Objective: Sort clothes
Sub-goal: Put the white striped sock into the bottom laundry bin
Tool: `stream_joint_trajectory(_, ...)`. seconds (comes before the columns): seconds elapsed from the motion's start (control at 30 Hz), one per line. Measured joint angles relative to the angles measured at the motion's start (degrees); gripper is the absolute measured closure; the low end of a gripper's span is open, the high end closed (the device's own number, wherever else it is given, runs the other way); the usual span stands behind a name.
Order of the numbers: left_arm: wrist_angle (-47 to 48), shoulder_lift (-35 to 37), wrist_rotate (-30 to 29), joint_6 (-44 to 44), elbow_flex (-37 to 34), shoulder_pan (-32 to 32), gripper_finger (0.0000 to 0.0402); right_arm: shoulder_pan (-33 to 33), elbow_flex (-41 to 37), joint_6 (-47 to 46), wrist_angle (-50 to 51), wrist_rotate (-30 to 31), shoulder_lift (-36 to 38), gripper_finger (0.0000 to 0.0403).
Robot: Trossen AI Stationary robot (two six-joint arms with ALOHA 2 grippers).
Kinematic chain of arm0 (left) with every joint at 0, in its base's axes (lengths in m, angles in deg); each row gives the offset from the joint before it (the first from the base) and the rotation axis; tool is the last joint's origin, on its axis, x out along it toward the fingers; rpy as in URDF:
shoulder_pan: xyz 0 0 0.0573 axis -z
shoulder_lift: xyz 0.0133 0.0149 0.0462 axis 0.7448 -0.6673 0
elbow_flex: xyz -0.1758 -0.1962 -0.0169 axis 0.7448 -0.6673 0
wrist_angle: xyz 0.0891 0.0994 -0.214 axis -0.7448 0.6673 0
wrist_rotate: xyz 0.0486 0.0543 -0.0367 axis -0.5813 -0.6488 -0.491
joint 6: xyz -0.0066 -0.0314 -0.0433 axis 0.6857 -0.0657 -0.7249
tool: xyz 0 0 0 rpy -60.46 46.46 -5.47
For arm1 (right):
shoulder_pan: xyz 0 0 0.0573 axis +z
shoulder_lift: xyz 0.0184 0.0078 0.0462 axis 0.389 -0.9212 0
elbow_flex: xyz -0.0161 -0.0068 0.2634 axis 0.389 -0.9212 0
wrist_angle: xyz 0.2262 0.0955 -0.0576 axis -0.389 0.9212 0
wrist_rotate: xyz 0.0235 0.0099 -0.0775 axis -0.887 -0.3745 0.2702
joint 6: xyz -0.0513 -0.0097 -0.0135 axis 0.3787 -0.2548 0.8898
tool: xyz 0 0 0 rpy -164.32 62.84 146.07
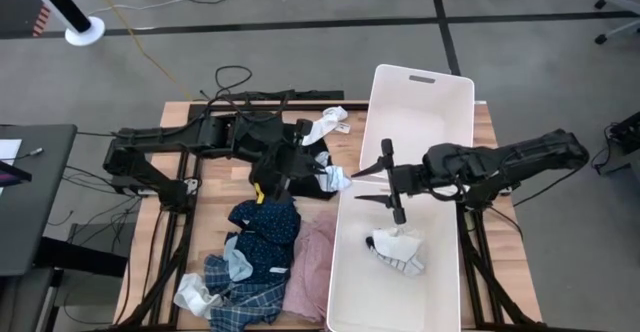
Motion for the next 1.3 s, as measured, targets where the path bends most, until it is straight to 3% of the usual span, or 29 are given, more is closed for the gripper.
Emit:
stream_joint_trajectory(0.37, -0.84, -0.02, 3.97, -1.27, 0.00, 0.00, 0.0401, -0.67, -0.03, 1.41, -4.67, -0.12, -5.59, 0.0168)
stream_joint_trajectory(0.8, -2.24, -3.22, 6.11, -1.81, -0.09, 0.00, 0.0401, -1.15, -0.03, 3.38, -9.90, 1.31, -6.47, 0.0172)
stream_joint_trajectory(0.97, -3.43, -4.48, 7.17, -0.64, -0.09, 0.26, 0.0401, -1.48, -0.03, 1.62, -7.30, 1.66, -6.74, 0.0214)
stream_joint_trajectory(1.3, -4.55, -4.48, 8.29, -0.60, -0.07, 0.26, 0.0399, -1.94, -0.03, 2.26, -4.74, 2.86, -6.69, 0.0346)
